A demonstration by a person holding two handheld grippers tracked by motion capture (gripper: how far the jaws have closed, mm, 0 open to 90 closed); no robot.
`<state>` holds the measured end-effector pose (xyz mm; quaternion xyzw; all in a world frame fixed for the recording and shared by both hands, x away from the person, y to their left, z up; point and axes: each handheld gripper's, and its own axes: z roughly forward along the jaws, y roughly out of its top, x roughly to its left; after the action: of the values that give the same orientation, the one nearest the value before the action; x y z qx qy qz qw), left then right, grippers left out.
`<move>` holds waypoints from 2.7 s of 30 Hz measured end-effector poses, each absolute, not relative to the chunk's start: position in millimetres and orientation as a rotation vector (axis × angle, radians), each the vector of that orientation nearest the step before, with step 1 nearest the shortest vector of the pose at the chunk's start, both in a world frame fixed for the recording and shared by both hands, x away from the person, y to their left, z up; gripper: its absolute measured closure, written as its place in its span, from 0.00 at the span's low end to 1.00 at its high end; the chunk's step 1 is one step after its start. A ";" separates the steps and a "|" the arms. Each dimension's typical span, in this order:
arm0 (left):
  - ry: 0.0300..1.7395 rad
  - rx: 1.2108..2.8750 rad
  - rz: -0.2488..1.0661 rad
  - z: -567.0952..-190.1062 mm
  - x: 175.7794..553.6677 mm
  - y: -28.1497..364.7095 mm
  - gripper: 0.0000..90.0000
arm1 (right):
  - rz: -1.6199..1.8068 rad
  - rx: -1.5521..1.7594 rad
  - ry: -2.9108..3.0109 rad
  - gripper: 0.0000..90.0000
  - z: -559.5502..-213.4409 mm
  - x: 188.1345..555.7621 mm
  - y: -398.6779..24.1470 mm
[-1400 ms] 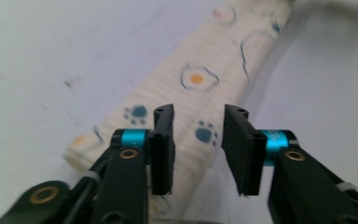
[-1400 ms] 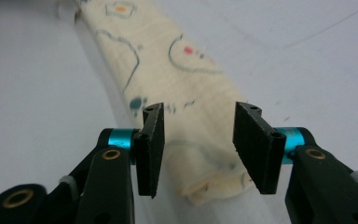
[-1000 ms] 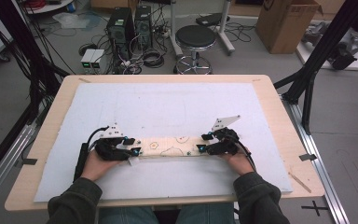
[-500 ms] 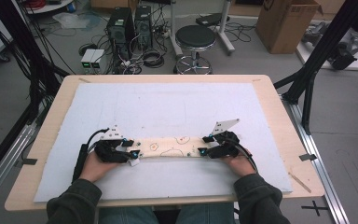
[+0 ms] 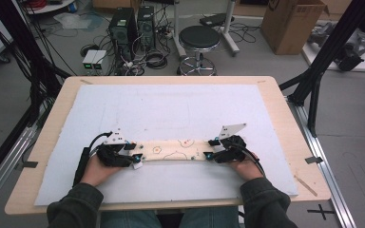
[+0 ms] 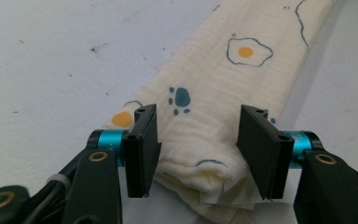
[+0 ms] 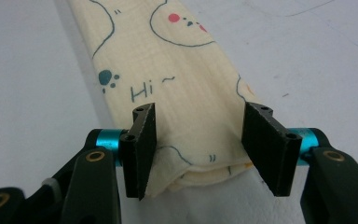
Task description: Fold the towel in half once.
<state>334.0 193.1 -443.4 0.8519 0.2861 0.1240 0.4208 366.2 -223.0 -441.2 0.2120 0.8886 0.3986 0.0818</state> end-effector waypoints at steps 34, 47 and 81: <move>0.817 1.929 0.351 -418.1 337.9 211.3 0.43 | 1.404 0.821 2.512 0.44 -414.6 375.5 -238.9; 1.009 1.972 0.290 -436.3 362.1 211.2 0.52 | 1.365 1.067 2.559 0.53 -430.9 402.1 -233.5; 0.930 2.025 0.360 -425.9 352.9 202.2 0.90 | 1.312 1.005 2.656 0.91 -417.2 394.4 -221.7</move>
<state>352.9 202.2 -425.9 0.8109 0.3723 0.1440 0.4278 394.4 -221.7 -417.2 0.3213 0.8491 0.4193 0.0068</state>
